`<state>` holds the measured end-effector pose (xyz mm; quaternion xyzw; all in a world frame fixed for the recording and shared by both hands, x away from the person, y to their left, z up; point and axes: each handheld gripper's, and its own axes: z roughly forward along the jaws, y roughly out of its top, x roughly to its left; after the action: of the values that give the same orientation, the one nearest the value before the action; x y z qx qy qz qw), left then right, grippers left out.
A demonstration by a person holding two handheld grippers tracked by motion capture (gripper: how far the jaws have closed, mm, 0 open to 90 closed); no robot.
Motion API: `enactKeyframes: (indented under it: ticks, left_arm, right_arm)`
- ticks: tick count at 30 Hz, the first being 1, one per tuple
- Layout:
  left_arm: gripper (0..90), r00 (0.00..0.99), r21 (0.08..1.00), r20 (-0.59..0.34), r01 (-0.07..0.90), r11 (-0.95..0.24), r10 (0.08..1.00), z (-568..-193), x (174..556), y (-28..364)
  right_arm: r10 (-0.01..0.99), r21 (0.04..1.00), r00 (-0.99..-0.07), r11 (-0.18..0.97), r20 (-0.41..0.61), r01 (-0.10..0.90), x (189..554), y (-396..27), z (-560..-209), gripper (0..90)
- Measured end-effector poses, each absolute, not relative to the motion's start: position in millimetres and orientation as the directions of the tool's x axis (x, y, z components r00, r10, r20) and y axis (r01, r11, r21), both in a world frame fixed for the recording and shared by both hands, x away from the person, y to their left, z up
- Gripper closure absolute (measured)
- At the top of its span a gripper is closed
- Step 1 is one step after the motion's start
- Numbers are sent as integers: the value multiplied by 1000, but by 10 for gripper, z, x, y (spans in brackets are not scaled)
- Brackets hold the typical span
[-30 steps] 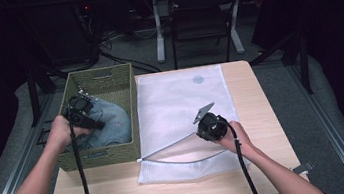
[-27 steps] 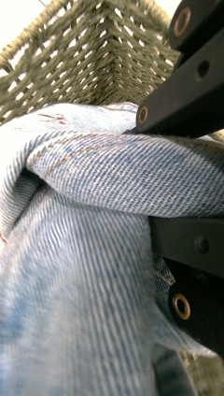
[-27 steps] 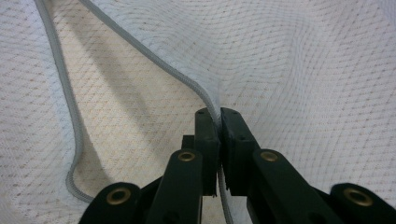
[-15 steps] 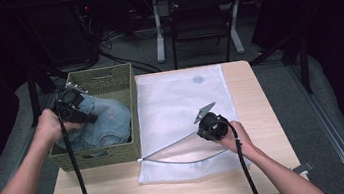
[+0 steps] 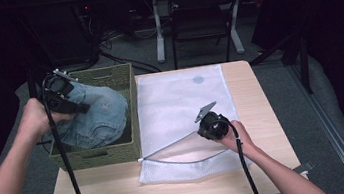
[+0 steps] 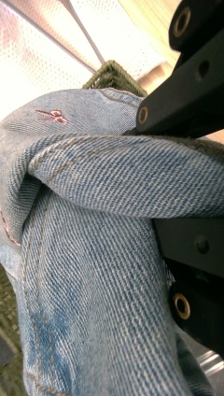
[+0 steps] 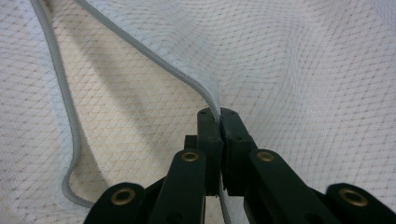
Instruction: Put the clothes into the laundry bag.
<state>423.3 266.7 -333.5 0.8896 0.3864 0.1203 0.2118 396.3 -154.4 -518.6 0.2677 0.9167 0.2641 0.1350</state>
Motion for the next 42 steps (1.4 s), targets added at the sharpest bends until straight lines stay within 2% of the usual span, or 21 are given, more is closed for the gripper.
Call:
enactKeyframes:
  ticks: [13,42]
  left_arm:
    - [757,720,521,58,570,-636,692,-2888,3998,2502]
    - [757,886,549,61,355,-756,460,-2612,3508,1642]
  right_arm:
    - [568,560,-817,711,-102,425,3956,-1554,-5173,880]
    - [581,579,-808,692,-93,431,3948,-1587,-5134,880]
